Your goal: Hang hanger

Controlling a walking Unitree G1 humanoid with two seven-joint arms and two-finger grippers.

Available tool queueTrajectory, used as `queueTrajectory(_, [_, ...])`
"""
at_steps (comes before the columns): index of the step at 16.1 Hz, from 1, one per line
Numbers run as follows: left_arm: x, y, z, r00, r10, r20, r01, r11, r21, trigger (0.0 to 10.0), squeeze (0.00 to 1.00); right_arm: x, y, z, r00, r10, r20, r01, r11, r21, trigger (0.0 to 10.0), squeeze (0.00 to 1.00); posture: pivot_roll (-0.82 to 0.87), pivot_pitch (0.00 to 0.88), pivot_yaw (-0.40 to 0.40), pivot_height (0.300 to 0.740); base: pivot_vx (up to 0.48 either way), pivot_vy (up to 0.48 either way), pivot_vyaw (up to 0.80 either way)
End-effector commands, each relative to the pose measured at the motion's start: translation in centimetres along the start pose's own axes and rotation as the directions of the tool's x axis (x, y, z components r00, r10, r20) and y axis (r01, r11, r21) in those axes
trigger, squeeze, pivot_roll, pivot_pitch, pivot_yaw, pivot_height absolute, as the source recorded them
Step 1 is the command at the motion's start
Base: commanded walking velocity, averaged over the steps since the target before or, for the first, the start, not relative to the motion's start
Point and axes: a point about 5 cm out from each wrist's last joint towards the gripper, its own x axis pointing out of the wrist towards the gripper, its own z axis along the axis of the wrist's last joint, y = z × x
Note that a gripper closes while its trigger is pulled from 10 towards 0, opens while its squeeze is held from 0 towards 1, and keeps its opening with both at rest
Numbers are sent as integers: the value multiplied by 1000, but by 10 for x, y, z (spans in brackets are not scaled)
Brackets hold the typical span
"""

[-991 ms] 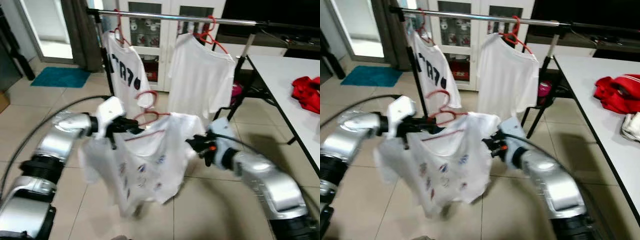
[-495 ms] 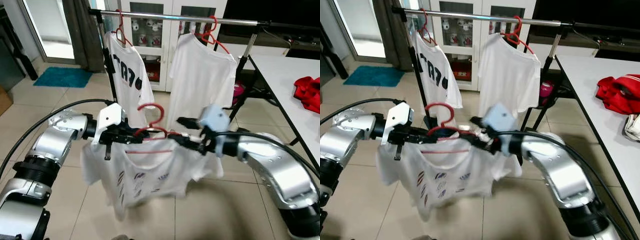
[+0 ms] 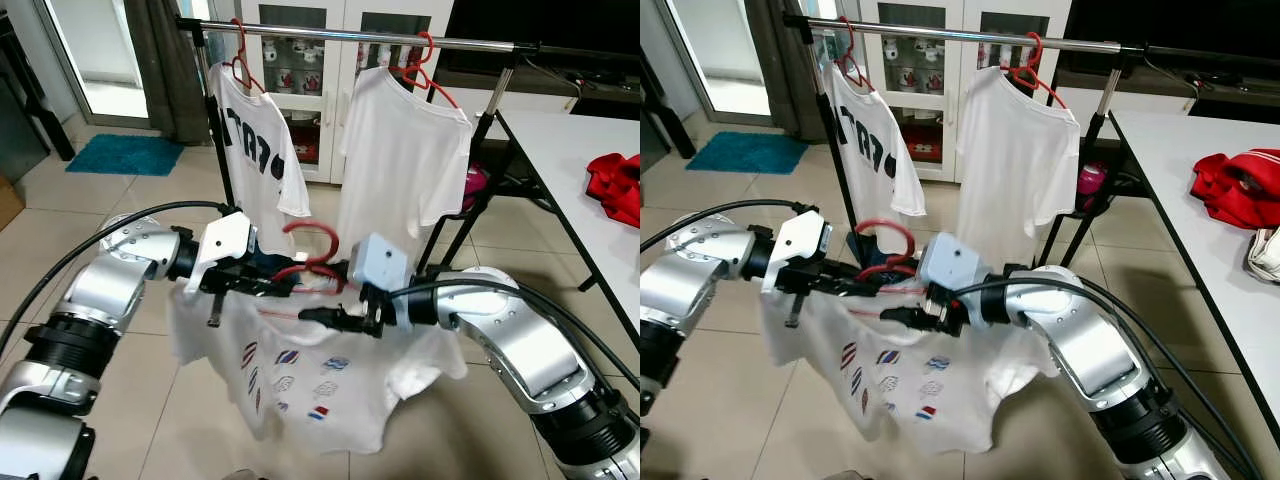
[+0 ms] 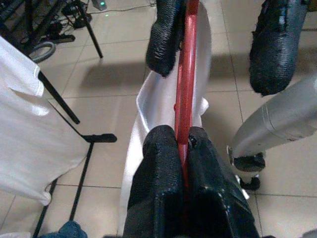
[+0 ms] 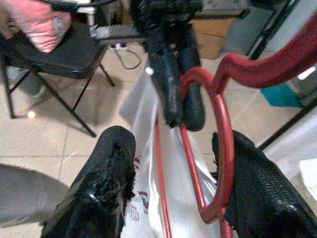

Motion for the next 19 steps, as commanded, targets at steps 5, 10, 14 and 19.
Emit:
queueTrajectory(5, [-5, 5, 6, 1000, 15, -26, -14, 999, 31, 0, 0, 0, 8, -6, 993, 102, -60, -101, 995, 6, 0, 0, -145, 0, 6, 740, 0, 0, 0])
queueTrajectory(10, [-6, 5, 9, 1000, 11, -18, -11, 999, 32, 0, 0, 1, 9, -10, 992, 94, -83, -91, 995, 31, 0, 0, -143, 0, 7, 740, 0, 0, 0])
queueTrajectory(14, [-11, 1, 9, 1000, 22, -9, -22, 999, 24, 0, 0, 4, 11, -11, 990, 109, -87, -106, 994, 33, 0, 0, -123, 0, -17, 740, 0, 0, 0])
queueTrajectory(19, [-11, -4, 5, 999, 44, 1, -44, 999, 16, 0, 0, 5, 13, -12, 989, 117, -90, -115, 993, 31, 0, 0, -124, 0, -30, 740, 0, 0, 0])
